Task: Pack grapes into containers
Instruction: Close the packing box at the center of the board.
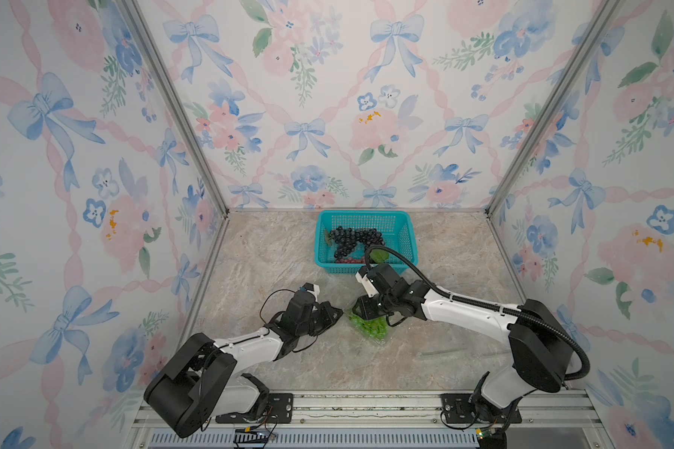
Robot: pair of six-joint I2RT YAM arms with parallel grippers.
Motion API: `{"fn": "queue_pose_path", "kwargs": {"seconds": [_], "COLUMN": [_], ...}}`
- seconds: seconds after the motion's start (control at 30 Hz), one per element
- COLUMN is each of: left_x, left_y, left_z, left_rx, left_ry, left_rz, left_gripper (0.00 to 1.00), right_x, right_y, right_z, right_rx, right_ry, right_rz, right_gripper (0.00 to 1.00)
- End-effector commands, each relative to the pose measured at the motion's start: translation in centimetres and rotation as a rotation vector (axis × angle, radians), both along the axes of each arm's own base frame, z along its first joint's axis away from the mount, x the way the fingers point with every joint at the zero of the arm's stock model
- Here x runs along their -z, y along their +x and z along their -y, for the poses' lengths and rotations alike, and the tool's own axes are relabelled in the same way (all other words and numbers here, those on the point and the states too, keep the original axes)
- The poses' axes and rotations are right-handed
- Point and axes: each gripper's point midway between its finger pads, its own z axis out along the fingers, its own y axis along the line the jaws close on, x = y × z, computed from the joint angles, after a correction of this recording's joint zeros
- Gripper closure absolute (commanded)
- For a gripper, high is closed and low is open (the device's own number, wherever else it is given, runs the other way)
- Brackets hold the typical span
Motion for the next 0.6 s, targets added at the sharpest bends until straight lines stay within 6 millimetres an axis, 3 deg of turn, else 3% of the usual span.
{"fn": "queue_pose_path", "kwargs": {"seconds": [0.0,0.1,0.2,0.33,0.47,0.57], "left_x": [1.5,0.3,-0.5,-2.2,-3.8,-5.0], "left_y": [-0.8,-0.1,0.6,1.5,2.3,2.9], "left_z": [-1.0,-1.3,-1.9,-2.5,-3.1,-3.4], "left_rx": [-0.012,-0.030,-0.049,-0.070,-0.096,-0.104], "left_ry": [0.036,0.032,0.061,0.102,0.121,0.123], "left_rz": [-0.039,0.000,0.023,0.076,0.133,0.165], "left_gripper": [0.93,0.89,0.78,0.56,0.45,0.43], "right_x": [1.6,-1.1,-4.6,-6.9,-6.0,-4.4], "right_y": [-0.7,-0.3,-0.4,-1.3,-3.5,-5.2], "right_z": [1.0,1.3,2.7,5.9,8.7,9.7], "right_rx": [0.003,0.011,0.032,0.098,0.140,0.155], "right_ry": [-0.062,-0.021,0.026,0.058,0.012,-0.030], "right_rz": [-0.033,-0.002,0.033,0.032,-0.014,-0.052], "right_gripper": [0.65,0.58,0.49,0.29,0.17,0.14]}}
